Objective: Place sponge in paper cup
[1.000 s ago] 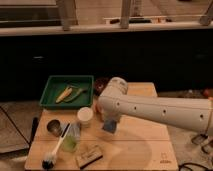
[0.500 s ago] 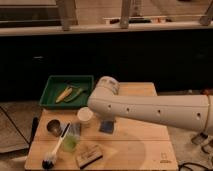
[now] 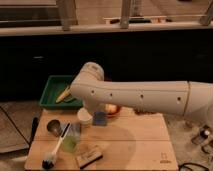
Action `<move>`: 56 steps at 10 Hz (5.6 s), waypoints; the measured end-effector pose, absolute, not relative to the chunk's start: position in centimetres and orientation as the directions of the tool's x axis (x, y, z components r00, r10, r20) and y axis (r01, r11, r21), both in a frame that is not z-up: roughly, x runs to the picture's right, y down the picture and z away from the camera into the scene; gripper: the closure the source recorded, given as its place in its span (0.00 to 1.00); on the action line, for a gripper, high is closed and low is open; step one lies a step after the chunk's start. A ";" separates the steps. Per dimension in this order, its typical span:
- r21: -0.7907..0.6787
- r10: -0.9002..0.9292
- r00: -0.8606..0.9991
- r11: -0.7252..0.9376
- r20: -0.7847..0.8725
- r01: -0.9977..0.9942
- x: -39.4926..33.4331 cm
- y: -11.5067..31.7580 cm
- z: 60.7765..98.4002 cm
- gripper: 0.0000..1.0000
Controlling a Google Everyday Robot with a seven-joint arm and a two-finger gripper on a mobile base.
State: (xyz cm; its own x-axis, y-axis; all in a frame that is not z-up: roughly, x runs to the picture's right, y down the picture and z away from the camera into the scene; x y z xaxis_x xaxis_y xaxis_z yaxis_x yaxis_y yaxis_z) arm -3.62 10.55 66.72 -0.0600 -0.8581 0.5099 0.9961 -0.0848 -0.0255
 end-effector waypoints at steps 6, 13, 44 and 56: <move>-0.018 -0.852 -0.107 -0.135 0.513 0.991 -5.2 9.0 66.0 1.00; 0.023 -0.822 -0.157 -0.173 0.547 0.985 -8.1 8.3 66.6 1.00; 0.041 -0.659 -0.118 -0.131 0.743 0.990 -11.7 10.0 76.4 0.20; 0.047 -0.697 -0.104 -0.100 0.709 0.994 -11.2 7.6 74.0 0.20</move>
